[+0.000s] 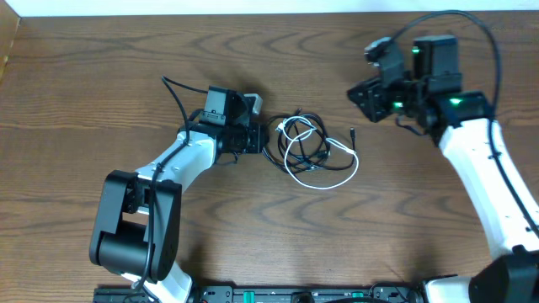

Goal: Untangle cables

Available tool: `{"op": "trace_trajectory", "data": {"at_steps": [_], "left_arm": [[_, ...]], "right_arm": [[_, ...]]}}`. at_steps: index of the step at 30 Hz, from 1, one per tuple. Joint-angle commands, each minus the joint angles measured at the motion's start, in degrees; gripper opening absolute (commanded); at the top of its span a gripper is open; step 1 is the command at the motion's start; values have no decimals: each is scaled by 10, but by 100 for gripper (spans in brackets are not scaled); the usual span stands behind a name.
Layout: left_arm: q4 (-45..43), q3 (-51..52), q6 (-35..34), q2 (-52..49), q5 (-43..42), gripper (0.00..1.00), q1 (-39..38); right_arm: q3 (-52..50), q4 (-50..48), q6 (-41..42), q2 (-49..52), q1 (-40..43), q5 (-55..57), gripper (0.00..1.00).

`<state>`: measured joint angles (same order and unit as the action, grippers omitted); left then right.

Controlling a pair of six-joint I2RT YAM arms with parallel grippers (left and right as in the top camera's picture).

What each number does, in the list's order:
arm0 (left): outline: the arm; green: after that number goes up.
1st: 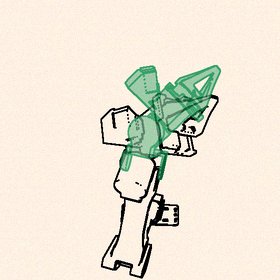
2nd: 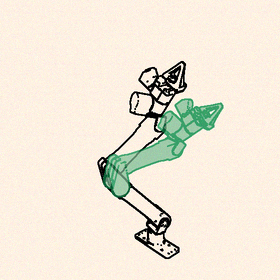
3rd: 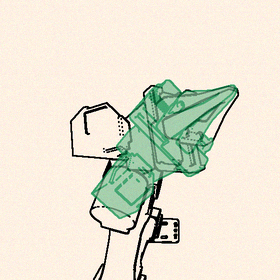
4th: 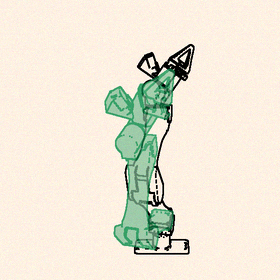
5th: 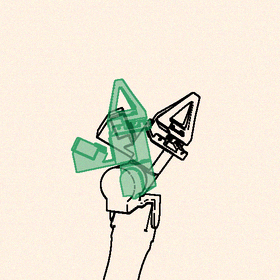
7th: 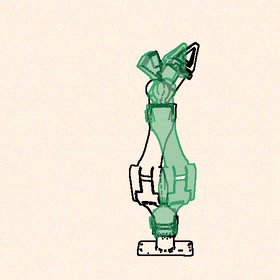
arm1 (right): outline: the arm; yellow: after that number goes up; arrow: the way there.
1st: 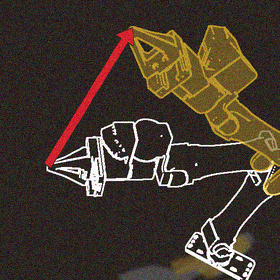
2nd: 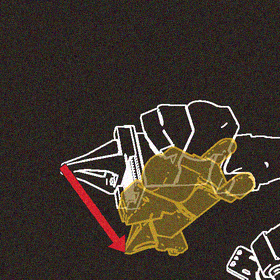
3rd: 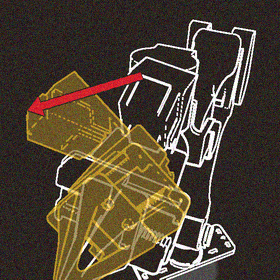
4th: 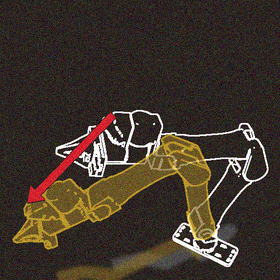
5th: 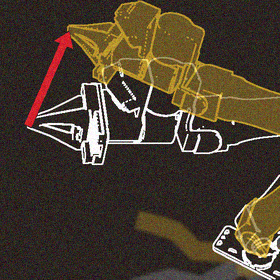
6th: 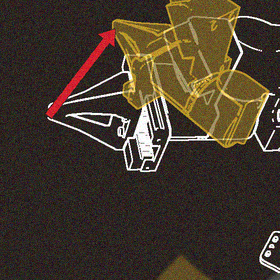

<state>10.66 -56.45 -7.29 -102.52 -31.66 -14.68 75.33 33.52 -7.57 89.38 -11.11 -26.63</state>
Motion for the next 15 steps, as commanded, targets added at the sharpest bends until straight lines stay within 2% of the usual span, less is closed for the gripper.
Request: {"op": "trace_trajectory", "data": {"at_steps": [1,6,15], "left_arm": [[13,8,57,3,-43,8,-17],[22,8,106,3,-54,8,-35],[24,8,118,3,-49,8,-37]], "right_arm": [[7,-18,-62,35,-32,-5,36],[7,-36,-106,93,-56,-5,34],[7,-24,-199,183,-73,-20,33]]}}
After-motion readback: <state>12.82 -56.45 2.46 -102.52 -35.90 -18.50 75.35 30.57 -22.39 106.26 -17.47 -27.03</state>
